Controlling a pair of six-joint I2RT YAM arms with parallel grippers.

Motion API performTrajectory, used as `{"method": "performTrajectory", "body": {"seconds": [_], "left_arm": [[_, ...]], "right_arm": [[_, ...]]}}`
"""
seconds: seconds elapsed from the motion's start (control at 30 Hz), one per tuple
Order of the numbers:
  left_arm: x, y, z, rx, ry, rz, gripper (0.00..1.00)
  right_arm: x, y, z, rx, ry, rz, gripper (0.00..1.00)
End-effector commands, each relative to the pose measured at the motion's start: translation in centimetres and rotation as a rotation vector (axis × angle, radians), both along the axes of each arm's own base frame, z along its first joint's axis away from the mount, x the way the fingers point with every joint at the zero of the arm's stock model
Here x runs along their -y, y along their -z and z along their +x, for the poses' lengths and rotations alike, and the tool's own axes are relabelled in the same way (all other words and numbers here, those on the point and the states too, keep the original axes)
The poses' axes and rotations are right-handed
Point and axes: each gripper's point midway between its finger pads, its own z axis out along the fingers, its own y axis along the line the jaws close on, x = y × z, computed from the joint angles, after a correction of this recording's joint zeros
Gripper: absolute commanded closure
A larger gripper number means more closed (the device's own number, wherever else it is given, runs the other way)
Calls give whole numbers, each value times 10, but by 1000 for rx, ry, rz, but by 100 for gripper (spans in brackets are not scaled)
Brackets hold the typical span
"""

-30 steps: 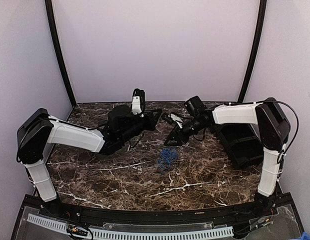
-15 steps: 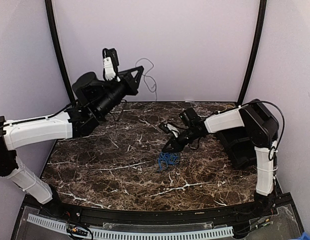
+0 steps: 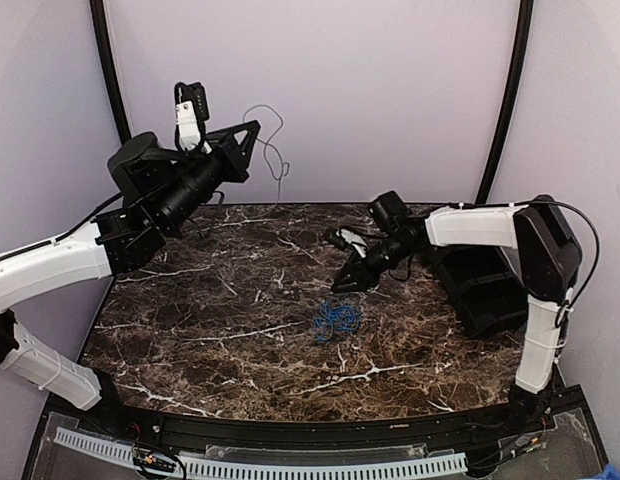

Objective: Untangle the cables

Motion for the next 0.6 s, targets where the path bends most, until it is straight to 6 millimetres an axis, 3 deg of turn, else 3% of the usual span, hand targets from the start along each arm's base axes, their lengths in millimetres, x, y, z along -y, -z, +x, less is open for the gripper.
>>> {"method": "performTrajectory", "body": {"seconds": [0.0,0.23,0.4,0.57], "left_arm": [[8,59,12,-131,-6,100,100],[28,123,23,-265,32,194,100],[50,146,25,-299,108,255,100],[79,166,22,-299,224,346,100]], "right_arm": [[9,-87,-12,161,-100,61,59],[22,-152,-20,312,-105,80,58],[25,-211,-15,463,-75,138,56],[23,-241,1,552,-39,138,53]]}}
